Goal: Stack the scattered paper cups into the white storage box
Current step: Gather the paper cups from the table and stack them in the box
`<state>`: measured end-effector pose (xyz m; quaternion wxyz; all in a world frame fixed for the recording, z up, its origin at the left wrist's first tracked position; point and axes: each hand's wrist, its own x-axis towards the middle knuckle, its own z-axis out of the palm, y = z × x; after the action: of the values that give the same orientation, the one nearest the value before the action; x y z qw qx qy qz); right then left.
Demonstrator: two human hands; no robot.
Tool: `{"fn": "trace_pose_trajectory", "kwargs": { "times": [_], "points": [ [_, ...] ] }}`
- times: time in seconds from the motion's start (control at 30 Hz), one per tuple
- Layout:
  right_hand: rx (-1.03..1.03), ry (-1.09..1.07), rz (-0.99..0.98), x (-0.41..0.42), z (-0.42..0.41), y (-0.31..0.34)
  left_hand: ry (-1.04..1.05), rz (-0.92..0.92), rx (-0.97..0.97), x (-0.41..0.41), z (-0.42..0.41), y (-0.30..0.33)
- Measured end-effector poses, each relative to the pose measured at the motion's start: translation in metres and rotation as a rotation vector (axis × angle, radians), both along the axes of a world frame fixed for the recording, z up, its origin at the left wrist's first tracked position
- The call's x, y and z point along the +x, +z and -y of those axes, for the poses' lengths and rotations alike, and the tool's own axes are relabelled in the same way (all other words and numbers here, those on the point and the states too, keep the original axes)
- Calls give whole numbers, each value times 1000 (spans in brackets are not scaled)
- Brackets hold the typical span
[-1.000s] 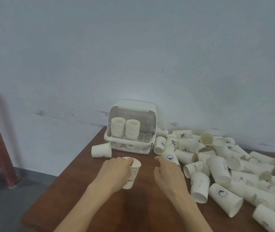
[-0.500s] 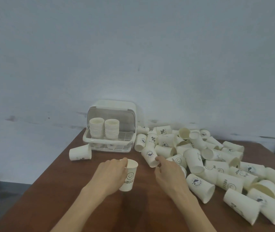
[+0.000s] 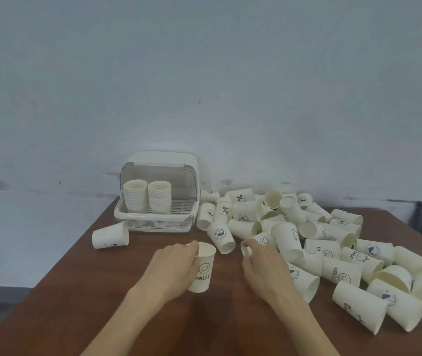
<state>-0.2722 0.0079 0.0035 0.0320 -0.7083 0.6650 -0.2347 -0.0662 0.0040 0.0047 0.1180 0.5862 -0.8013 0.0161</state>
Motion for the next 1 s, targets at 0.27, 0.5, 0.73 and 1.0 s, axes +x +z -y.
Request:
{"fn": "trace_pose_trajectory", "kwargs": {
  "times": [0.27, 0.5, 0.73, 1.0],
  "points": [
    [29, -41, 36, -13, 3, -3, -42, -55, -15, -16, 3, 2],
    [38, -79, 39, -36, 6, 0, -97, -104, -69, -37, 9, 4],
    [36, -126, 8, -67, 16, 7, -141, -131, -105, -65, 24, 13],
    [-16, -140, -87, -98, 47, 20, -176, -176, -147, -95, 46, 25]
  ]
}}
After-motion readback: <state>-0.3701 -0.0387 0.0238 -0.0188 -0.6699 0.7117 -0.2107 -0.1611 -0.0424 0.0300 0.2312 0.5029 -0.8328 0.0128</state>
